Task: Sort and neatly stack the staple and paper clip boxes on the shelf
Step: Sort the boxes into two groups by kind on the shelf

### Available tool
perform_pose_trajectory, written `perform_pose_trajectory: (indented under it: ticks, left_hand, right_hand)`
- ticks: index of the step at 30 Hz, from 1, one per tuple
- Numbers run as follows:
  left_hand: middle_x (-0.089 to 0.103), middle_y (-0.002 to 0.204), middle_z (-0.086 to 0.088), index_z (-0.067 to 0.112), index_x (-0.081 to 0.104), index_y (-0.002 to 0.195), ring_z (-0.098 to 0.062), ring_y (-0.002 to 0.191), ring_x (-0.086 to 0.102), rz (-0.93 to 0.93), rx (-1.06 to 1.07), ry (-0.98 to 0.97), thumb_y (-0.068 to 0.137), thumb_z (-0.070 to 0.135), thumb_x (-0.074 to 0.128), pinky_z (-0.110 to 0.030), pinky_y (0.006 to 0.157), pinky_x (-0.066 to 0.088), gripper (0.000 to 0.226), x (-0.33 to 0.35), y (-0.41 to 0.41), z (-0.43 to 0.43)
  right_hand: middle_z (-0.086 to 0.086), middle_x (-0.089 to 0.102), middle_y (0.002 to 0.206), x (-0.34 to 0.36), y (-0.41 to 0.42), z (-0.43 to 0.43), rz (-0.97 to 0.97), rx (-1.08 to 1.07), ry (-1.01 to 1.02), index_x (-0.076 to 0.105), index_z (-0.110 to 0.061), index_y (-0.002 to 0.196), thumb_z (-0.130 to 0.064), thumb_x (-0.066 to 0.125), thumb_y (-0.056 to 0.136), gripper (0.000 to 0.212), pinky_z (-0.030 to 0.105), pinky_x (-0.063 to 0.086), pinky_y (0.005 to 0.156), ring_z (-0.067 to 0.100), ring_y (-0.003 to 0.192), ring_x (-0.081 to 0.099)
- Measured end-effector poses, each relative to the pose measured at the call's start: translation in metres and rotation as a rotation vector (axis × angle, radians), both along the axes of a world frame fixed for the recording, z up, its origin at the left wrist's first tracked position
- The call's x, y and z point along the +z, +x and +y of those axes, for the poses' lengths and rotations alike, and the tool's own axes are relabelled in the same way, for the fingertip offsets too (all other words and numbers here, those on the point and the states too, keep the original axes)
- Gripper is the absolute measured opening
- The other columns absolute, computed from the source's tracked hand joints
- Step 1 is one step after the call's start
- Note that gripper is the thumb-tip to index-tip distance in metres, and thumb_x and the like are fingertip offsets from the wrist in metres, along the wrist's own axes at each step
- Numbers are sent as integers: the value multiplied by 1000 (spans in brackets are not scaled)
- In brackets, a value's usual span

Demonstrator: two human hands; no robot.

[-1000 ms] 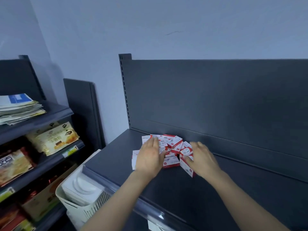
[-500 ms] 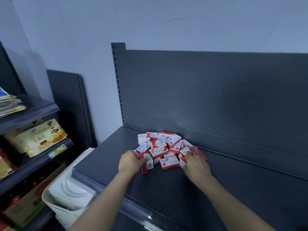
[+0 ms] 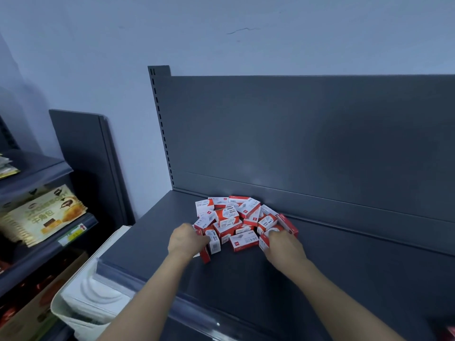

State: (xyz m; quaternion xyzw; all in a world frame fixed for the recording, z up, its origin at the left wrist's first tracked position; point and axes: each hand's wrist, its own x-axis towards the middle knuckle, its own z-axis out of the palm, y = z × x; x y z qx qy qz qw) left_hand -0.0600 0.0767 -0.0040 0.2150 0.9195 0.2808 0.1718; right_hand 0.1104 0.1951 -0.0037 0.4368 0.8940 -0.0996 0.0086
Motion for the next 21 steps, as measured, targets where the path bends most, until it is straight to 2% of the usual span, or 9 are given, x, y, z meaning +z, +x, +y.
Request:
perform_pose_trajectory:
  ticks: [4, 9, 11, 14, 17, 21]
  left_hand:
    - [47, 58, 0, 13, 41, 57, -17, 55, 49, 86, -12, -27, 77, 25, 65, -21, 45, 37, 34, 2, 4, 3]
    - [46, 53, -7, 5, 45, 55, -27, 58, 49, 373, -47, -25, 77, 28, 66, -25, 45, 30, 39, 40, -2, -8]
    - [49, 53, -11, 1, 52, 56, -30, 57, 49, 518, -106, 2, 74, 23, 69, -27, 47, 32, 33, 68, 2, -6]
    - [54, 51, -19, -2, 59, 54, -34, 54, 52, 691, -204, 131, 73, 17, 70, -27, 47, 33, 29, 102, 31, 11]
    - [64, 58, -16, 3, 67, 63, -35, 58, 57, 707, -335, 222, 76, 22, 68, -28, 51, 39, 22, 112, 82, 40]
    - [69, 72, -10, 10, 66, 70, -32, 74, 62, 571, -444, 276, 75, 19, 68, -33, 63, 50, 10, 103, 163, 88]
  right_hand:
    - [9, 59, 123, 5, 5, -8, -7, -27, -75, 53, -11, 125, -17, 54, 92, 33, 33, 49, 88, 25, 109, 58]
    - [12, 59, 122, 30, 33, -11, 99, 6, -40, 56, -9, 119, -16, 51, 93, 28, 32, 47, 86, 30, 110, 57]
    - [15, 60, 119, 44, 47, -6, 136, -4, -3, 57, -7, 117, -18, 52, 92, 27, 33, 46, 83, 32, 109, 56]
    - [17, 62, 112, 64, 72, 6, 203, -29, 45, 59, -5, 107, -17, 54, 90, 21, 32, 39, 70, 35, 103, 58]
    - [15, 64, 107, 78, 109, 23, 252, -69, 72, 59, -7, 104, -19, 54, 90, 19, 30, 38, 67, 34, 98, 59]
    - [11, 63, 105, 83, 182, 51, 275, -141, 83, 57, -9, 105, -21, 53, 90, 19, 29, 35, 66, 30, 96, 58]
